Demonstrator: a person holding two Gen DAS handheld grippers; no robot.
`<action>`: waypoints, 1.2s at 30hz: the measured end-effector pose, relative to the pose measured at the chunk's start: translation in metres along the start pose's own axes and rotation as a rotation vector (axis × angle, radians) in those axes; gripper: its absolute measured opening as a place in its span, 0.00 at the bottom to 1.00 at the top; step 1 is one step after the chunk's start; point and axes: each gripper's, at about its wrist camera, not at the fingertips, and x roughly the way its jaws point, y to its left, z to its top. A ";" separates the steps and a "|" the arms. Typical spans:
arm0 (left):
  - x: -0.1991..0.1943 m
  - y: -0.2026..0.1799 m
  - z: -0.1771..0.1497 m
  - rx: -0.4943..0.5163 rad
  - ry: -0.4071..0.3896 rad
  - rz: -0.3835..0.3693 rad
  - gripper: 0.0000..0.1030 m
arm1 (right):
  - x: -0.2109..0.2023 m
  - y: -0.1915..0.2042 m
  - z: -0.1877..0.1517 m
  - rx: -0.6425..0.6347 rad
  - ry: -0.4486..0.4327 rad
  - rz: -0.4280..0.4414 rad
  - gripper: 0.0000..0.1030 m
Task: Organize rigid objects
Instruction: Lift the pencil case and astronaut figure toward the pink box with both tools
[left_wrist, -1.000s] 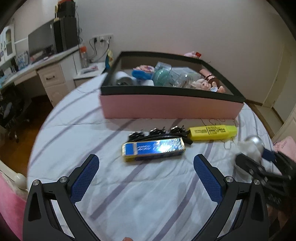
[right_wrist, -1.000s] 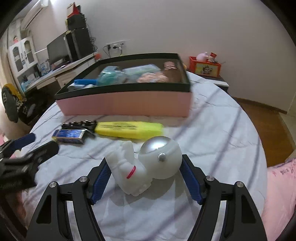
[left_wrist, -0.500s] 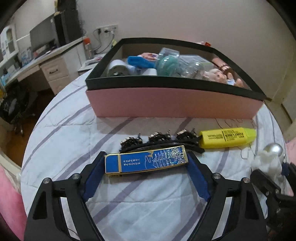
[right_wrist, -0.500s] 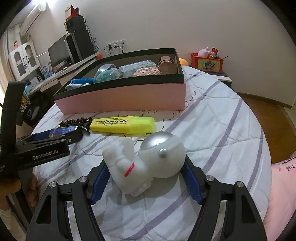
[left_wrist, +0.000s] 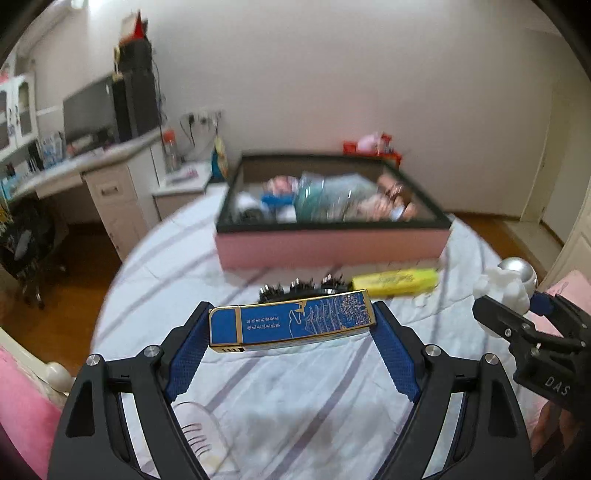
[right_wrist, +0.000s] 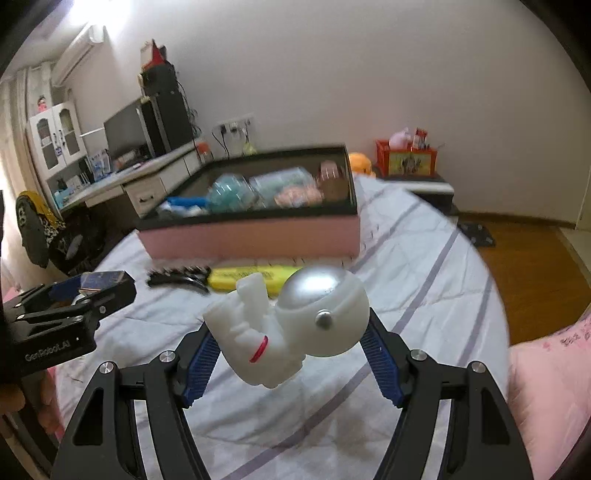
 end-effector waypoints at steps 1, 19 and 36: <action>-0.012 -0.001 0.001 -0.001 -0.028 0.001 0.83 | -0.009 0.003 0.003 -0.006 -0.020 0.001 0.71; -0.172 -0.008 0.020 0.038 -0.442 0.068 0.83 | -0.148 0.073 0.038 -0.139 -0.376 0.020 0.71; -0.167 -0.007 0.029 0.039 -0.459 0.068 0.83 | -0.149 0.084 0.041 -0.164 -0.412 0.032 0.71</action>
